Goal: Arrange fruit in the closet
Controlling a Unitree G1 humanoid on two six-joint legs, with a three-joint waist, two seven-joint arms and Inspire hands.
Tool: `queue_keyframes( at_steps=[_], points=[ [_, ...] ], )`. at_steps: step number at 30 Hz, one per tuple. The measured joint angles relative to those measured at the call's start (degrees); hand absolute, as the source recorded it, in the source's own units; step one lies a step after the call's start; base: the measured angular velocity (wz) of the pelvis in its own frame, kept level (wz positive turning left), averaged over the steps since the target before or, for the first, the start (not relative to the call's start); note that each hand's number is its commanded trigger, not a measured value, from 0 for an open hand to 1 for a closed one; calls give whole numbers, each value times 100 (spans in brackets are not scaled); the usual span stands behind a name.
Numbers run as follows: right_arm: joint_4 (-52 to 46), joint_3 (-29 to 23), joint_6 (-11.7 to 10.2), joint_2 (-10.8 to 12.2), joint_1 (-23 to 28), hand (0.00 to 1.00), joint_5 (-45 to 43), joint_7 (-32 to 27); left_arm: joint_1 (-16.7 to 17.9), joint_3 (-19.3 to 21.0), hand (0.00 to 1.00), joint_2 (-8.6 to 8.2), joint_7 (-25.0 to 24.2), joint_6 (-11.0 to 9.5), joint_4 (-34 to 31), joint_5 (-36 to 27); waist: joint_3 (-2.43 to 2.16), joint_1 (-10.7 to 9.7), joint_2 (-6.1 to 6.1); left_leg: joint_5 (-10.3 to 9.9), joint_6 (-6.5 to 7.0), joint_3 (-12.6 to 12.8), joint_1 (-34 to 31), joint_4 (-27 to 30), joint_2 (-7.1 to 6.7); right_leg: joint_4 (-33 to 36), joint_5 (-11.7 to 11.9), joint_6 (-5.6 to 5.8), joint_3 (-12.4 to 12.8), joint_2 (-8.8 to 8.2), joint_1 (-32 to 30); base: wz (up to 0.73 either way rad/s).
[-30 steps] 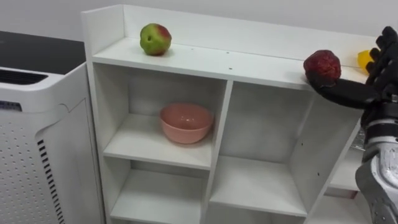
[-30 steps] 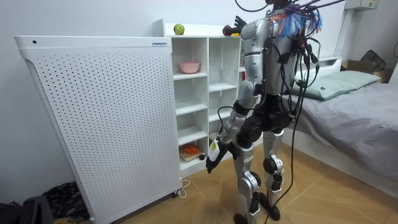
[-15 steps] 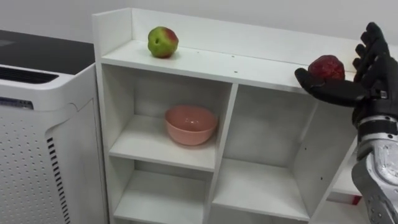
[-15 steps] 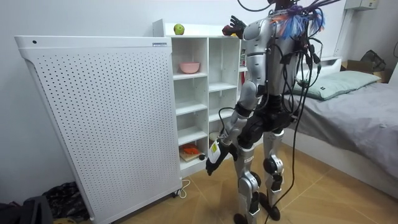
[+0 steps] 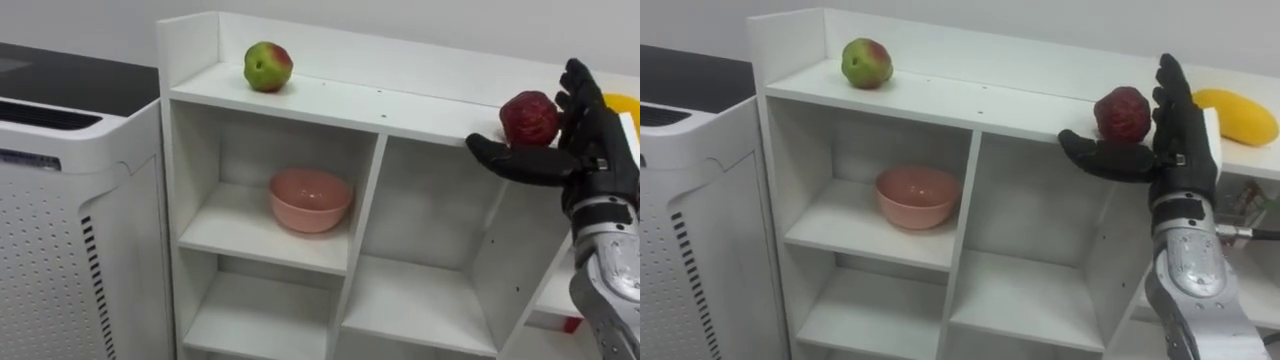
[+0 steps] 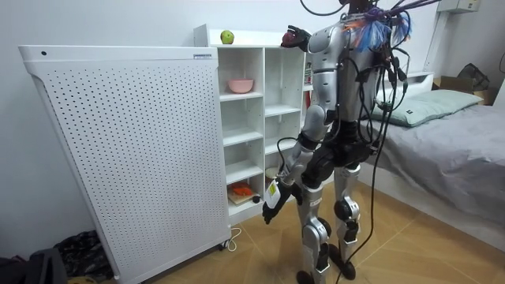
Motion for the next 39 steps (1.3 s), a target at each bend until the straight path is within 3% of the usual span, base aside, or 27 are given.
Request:
queue_keyframes(
  at_steps=[8, 17, 24, 27, 29, 32, 35, 39],
  points=[
    [584, 3, -22, -77, -341, 100, -174, 297, -6, -6, 0, 10, -32, 61, -2, 0, 5, 7, 1, -2, -1, 4, 2, -50, -6, 7, 1, -2, 45, 14, -8, -1],
    [555, -45, -123, -112, -418, 100, -196, 84, -85, -15, 0, 10, -35, 63, -91, -5, 12, 5, 11, -1, -1, 9, 17, -37, -4, -4, 1, -2, 121, 26, -7, 0],
    [49, -7, -111, -111, -416, 100, -134, 80, -153, -134, 0, -2, -32, 43, -92, -25, 78, -11, 108, -3, -3, 47, -15, -85, 15, -4, 1, -2, 128, 48, -64, -1],
    [-184, 6, -60, -99, -371, 100, -144, 89, -202, -210, 0, -5, -27, 36, -62, -28, 55, -3, 155, -3, -5, 82, -13, -101, 31, -4, 1, -2, 159, 65, -81, -1],
    [-418, 27, 8, -94, -290, 100, -149, 82, -212, -236, 0, -25, -18, 19, -63, -64, 14, 4, 175, -2, -5, 162, -16, -108, 29, -4, 1, -2, 220, 64, -143, -11],
    [-1042, 264, 77, -88, 53, 100, -265, 92, -219, -280, 0, -16, 18, 12, -63, -66, -9, -9, 178, -1, -4, 174, -9, -110, 25, -5, 1, -2, 238, 60, -156, -10],
    [-1611, 415, 135, -36, 335, 100, -719, 204, -316, -281, 0, -18, 18, -11, -62, -62, -15, -15, 175, -1, -4, 239, 6, -110, 27, -5, 1, -2, 295, 59, -157, -7],
    [-2112, 663, 180, 38, 591, 100, -696, 487, -449, -375, 0, -7, 41, -107, 20, -126, -18, -15, 175, -1, -4, 323, 7, -111, 34, -1, 3, -5, 354, 56, -158, -6]
  ],
)
